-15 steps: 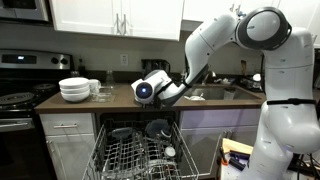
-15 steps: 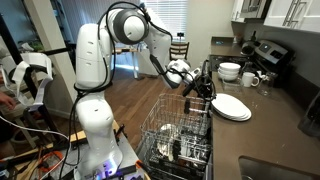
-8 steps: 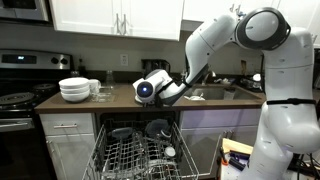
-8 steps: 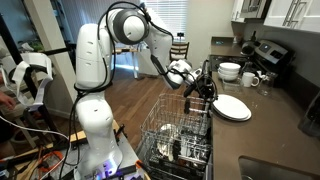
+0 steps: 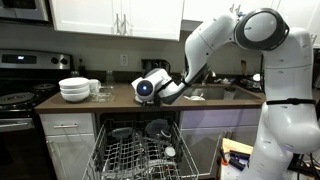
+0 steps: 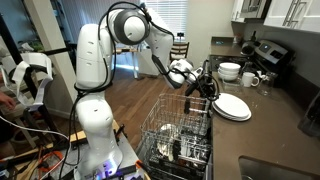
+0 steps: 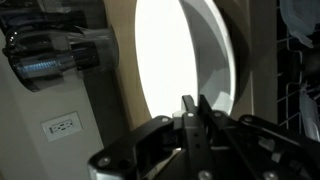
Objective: Remove the plate from the dishwasher and put it on the top of the white plate
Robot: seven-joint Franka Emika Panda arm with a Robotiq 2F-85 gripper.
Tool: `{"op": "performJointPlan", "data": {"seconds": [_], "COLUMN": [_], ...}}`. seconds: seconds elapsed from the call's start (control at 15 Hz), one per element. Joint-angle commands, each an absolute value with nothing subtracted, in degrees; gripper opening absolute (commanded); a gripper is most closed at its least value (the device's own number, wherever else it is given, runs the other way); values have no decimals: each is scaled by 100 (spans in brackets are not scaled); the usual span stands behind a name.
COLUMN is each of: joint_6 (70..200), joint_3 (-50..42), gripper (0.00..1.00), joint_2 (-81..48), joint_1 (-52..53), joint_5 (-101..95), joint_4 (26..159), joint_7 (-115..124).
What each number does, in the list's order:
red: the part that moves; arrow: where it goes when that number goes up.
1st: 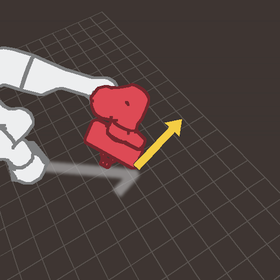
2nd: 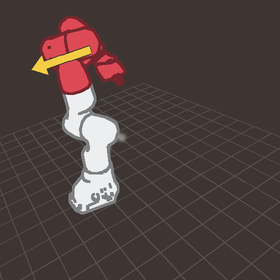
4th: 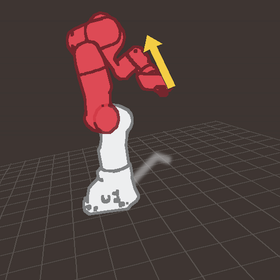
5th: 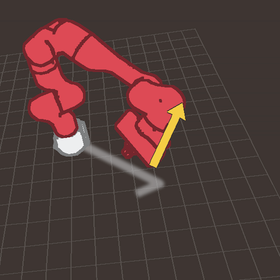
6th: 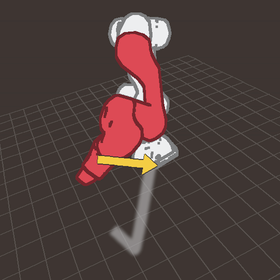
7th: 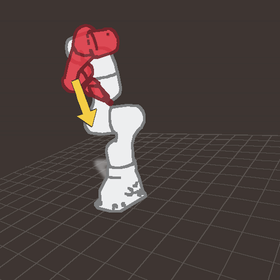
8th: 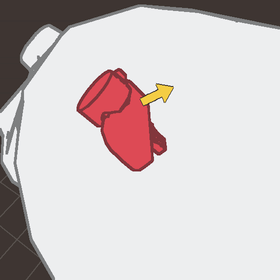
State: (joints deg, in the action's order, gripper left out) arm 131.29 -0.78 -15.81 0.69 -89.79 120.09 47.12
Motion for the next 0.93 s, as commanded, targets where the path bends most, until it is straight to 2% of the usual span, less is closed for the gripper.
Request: {"op": "performJointPlan", "data": {"seconds": [0.0,0.07,0.2,0.4,0.47,0.53,0.67,0.73,0.8,0.87], "joint_6": [13230,13232,13235,13230,13234,13245,13295,13306,13323,13350], "joint_3": [-42,-38,-34,-29,-28,-25,-14,-12,-6,0], "gripper": [19,15,16,24,31,27,36,35,39,40], "joint_2": [-1642,-1652,-1671,-1690,-1695,-1699,-1699,-1697,-1695,-1695], "joint_1": [-12,-13,-13,-12,-14,-16,-28,-28,-29,-31], "joint_5": [-9189,-9200,-9199,-9173,-9158,-9147,-9090,-9088,-9067,-9035], "joint_4": [11806,11783,11749,11728,11725,11725,11730,11733,11735,11738], "joint_7": [4450,4435,4412,4382,4367,4360,4354,4367,4371,4369]}}
